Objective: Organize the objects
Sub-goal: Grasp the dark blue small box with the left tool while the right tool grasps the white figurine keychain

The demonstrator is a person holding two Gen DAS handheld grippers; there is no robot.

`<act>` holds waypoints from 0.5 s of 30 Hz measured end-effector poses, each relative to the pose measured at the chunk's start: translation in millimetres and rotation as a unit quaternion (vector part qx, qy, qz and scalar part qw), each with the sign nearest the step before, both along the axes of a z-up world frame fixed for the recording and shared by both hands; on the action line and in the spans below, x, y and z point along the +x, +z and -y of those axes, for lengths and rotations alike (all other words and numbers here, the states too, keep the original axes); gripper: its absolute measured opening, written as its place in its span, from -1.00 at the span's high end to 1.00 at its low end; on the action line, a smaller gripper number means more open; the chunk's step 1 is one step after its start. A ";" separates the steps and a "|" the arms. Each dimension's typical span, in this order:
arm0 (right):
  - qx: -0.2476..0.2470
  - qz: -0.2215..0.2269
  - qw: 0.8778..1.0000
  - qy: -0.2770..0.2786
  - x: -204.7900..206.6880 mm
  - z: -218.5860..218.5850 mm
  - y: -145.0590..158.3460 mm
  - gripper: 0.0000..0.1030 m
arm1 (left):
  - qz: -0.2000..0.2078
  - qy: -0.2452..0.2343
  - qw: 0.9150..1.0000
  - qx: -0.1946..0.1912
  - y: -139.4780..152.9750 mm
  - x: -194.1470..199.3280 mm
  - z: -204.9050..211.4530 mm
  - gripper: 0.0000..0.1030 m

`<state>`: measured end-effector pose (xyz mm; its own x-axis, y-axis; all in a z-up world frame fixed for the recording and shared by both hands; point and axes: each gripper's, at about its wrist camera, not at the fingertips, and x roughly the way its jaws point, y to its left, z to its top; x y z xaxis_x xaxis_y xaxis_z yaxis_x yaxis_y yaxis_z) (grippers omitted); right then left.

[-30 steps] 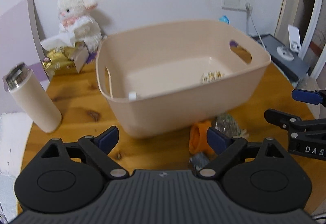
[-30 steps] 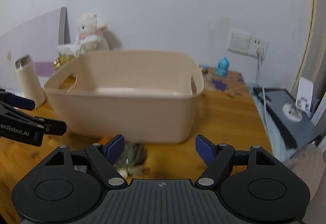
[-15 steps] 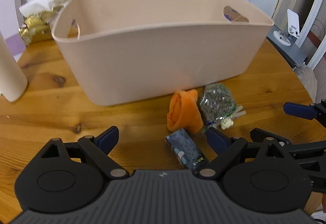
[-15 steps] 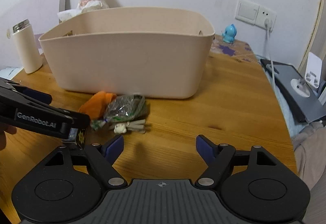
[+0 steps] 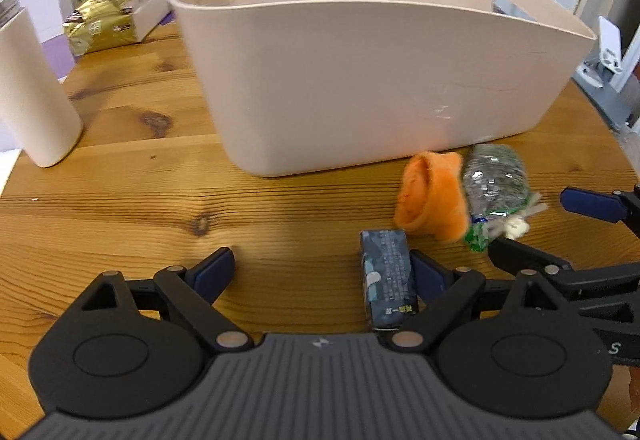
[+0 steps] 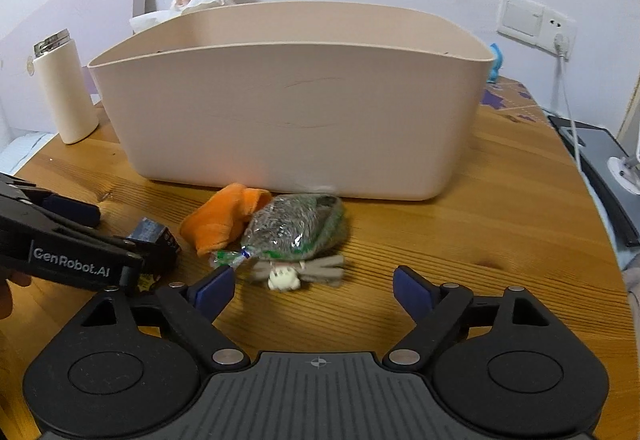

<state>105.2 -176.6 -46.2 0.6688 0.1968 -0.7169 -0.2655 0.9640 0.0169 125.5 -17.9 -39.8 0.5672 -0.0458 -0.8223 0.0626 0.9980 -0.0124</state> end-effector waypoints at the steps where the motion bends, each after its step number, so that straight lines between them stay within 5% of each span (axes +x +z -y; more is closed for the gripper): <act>1: -0.001 -0.002 1.000 0.000 1.4 -1.8 -1.8 -0.71 | 0.002 0.000 1.000 0.002 -0.2 -0.4 -2.2 -0.80; 8: -0.009 0.004 1.000 0.004 2.9 -10.4 -12.0 -0.68 | 0.014 -0.002 1.000 0.007 -1.8 -5.2 -9.5 -0.80; 15: -0.007 0.014 1.000 0.020 -9.7 -8.9 -10.5 -0.19 | 0.016 -0.021 1.000 0.009 -0.2 -12.5 -6.3 -0.54</act>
<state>95.5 -167.7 -56.7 0.6808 0.2132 -0.7008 -0.3033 0.9529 -0.0048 113.1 -11.6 -40.0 0.5913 -0.0565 -0.8045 0.1053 0.9944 0.0076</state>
